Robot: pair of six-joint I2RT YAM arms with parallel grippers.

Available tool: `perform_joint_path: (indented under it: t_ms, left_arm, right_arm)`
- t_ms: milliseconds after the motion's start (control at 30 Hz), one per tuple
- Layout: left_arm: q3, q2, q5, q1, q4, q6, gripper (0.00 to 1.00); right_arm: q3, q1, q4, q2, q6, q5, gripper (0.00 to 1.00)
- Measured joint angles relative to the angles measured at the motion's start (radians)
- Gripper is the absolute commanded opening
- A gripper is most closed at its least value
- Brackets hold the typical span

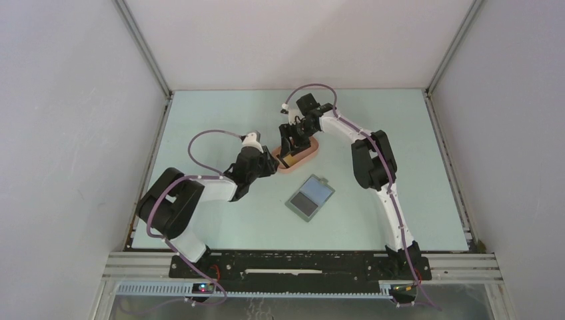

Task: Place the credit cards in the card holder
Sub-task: Pick up the credit card from the storage box.

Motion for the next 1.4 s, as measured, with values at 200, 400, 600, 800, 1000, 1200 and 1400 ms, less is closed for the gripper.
perform_joint_path:
  t_ms: [200, 400, 600, 800, 1000, 1200, 1400]
  left_arm:
    - [0.01, 0.006, 0.0, 0.0, -0.036, 0.0, 0.35]
    - [0.023, 0.007, -0.003, 0.0, -0.05, -0.001, 0.17]
    - [0.035, 0.009, -0.027, 0.0, -0.056, -0.001, 0.03]
    - [0.035, 0.009, -0.042, -0.002, -0.054, -0.002, 0.0]
    - [0.035, 0.009, -0.076, -0.012, -0.051, -0.003, 0.0]
    - [0.032, 0.008, -0.146, -0.04, -0.048, -0.027, 0.0]
    - [0.029, 0.008, -0.217, -0.074, -0.045, -0.066, 0.0]
  right_arm:
    - [-0.002, 0.0, 0.0, 0.001, 0.0, 0.0, 0.69]
    - [-0.002, 0.0, 0.0, 0.001, 0.0, 0.002, 0.69]
    - [-0.002, 0.0, -0.01, 0.001, -0.001, 0.0, 0.69]
    - [-0.023, -0.001, -0.001, -0.008, -0.004, 0.001, 0.69]
    - [-0.079, -0.008, 0.015, -0.045, -0.003, 0.023, 0.69]
    - [-0.125, -0.007, 0.053, -0.083, -0.002, 0.056, 0.7]
    - [-0.16, 0.007, 0.083, -0.113, 0.004, 0.126, 0.71]
